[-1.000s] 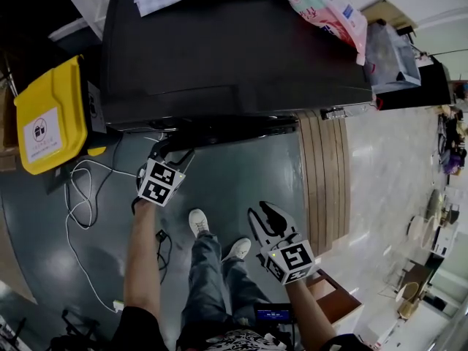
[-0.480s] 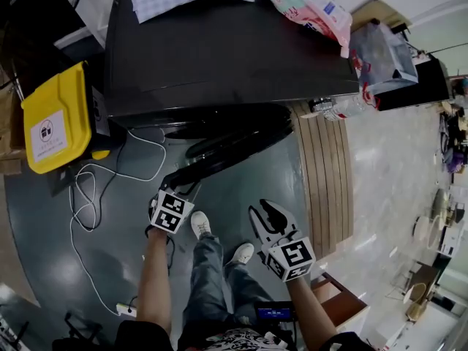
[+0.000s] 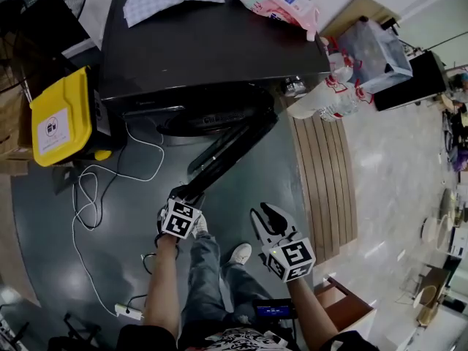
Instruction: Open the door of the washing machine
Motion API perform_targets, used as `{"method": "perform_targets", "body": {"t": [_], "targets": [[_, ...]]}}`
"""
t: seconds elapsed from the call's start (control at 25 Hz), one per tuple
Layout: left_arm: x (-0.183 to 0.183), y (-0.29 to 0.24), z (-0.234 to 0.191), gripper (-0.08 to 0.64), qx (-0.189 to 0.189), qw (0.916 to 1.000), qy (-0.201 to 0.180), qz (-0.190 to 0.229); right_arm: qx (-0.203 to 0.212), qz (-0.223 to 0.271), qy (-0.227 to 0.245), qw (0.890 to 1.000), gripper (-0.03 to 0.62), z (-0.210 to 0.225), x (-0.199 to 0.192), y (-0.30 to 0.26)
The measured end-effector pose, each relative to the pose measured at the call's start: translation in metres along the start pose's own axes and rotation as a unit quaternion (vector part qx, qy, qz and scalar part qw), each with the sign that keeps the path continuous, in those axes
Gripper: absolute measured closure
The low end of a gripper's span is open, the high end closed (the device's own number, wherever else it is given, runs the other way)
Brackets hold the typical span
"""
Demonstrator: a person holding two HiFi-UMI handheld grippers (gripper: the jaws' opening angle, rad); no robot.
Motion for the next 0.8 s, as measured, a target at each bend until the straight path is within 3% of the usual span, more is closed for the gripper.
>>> {"method": "perform_targets", "body": {"t": [0.56, 0.8], "targets": [[-0.009, -0.033, 0.142, 0.407, 0.014, 0.9980, 0.030, -0.053, 0.000, 0.025, -0.004, 1.000, 0.483, 0.043, -0.069, 0.125], [0.002, -0.054, 0.196, 0.399, -0.019, 0.9948, 0.025, -0.097, -0.004, 0.027, -0.020, 0.999, 0.482, 0.049, -0.087, 0.155]]}}
Point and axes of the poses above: the fingertips, and each gripper's own axes: y backward along the fingers, z to its right, x out of its top, the point moved 8 cm from there along y, backward along the fingers, and after that the axes turned 1 degree about -z, right-handed, at the moved point
